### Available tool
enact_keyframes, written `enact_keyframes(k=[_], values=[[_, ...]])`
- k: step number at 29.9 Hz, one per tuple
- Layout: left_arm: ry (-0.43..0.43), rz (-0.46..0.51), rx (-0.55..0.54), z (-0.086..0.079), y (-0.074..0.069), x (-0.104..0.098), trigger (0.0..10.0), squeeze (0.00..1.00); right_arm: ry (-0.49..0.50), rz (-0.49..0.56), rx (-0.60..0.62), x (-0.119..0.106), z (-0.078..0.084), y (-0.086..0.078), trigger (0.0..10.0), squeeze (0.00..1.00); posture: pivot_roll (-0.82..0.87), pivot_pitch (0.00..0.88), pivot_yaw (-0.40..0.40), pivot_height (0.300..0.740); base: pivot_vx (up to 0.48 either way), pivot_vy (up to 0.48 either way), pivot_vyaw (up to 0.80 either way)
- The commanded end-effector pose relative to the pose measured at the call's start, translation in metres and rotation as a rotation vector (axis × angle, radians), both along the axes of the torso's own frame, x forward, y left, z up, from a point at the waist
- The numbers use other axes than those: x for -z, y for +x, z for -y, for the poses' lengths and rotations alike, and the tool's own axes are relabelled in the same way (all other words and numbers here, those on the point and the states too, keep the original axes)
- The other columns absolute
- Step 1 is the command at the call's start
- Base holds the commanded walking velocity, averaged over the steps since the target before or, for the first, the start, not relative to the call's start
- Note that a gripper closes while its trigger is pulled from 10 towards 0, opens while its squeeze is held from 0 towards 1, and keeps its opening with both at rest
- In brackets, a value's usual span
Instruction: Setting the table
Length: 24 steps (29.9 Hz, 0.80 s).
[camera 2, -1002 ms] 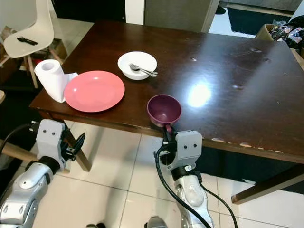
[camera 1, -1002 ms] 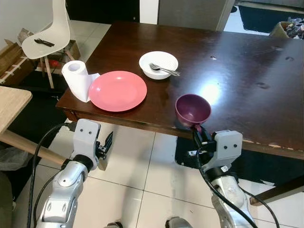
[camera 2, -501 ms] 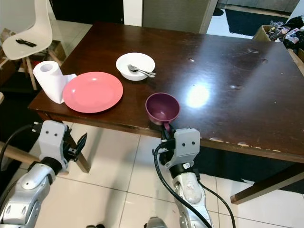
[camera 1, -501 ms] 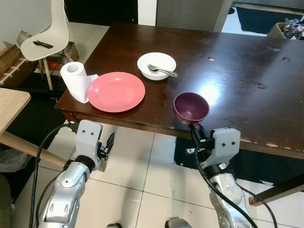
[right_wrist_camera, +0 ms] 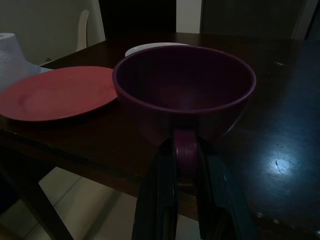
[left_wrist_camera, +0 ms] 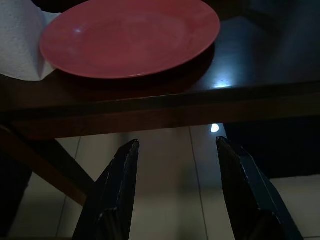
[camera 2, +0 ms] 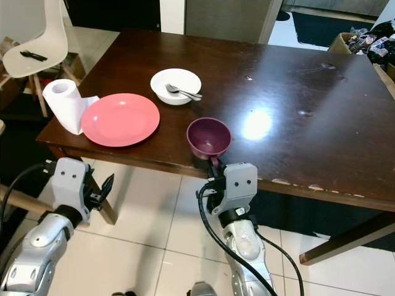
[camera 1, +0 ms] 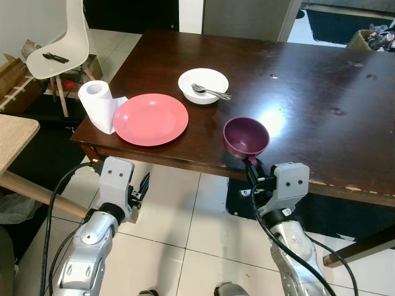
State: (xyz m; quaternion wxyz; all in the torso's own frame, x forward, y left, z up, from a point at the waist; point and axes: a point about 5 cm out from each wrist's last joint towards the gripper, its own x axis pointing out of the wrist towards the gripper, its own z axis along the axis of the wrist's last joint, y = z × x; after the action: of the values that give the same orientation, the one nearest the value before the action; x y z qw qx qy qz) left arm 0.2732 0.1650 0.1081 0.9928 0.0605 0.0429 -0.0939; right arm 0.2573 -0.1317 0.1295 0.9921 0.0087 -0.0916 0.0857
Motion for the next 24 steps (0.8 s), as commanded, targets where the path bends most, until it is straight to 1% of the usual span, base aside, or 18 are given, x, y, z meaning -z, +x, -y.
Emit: enact_keyframes(k=[1,6,11,17,24], values=[[0.009,-0.019,0.002,0.0007,-0.0028,0.0050,10.0,0.00,0.009,-0.019,0.006,0.0037,0.0008,-0.0014,10.0,0.00,-0.17,0.050,0.054,0.740,0.000,0.000,0.00],[0.011,-0.020,0.011,0.0017,-0.0030,0.0045,10.0,0.00,0.013,-0.021,0.011,0.0042,0.0006,-0.0024,10.0,0.00,-0.17,0.056,0.061,0.740,0.000,0.000,0.00],[0.017,-0.025,0.012,-0.0007,-0.0046,0.0052,10.0,0.00,0.019,-0.028,0.017,0.0064,-0.0007,-0.0044,10.0,0.00,-0.17,0.064,0.065,0.740,0.000,0.000,0.00],[0.027,-0.034,0.015,-0.0020,-0.0076,0.0061,10.0,0.00,0.028,-0.036,0.013,0.0075,-0.0040,-0.0061,10.0,0.00,-0.16,0.072,0.064,0.740,-0.354,0.000,0.00],[0.027,-0.034,0.018,-0.0015,-0.0079,0.0056,10.0,0.00,0.027,-0.037,0.012,0.0077,-0.0024,-0.0051,10.0,0.00,-0.16,0.073,0.068,0.740,-0.387,0.000,0.00]])
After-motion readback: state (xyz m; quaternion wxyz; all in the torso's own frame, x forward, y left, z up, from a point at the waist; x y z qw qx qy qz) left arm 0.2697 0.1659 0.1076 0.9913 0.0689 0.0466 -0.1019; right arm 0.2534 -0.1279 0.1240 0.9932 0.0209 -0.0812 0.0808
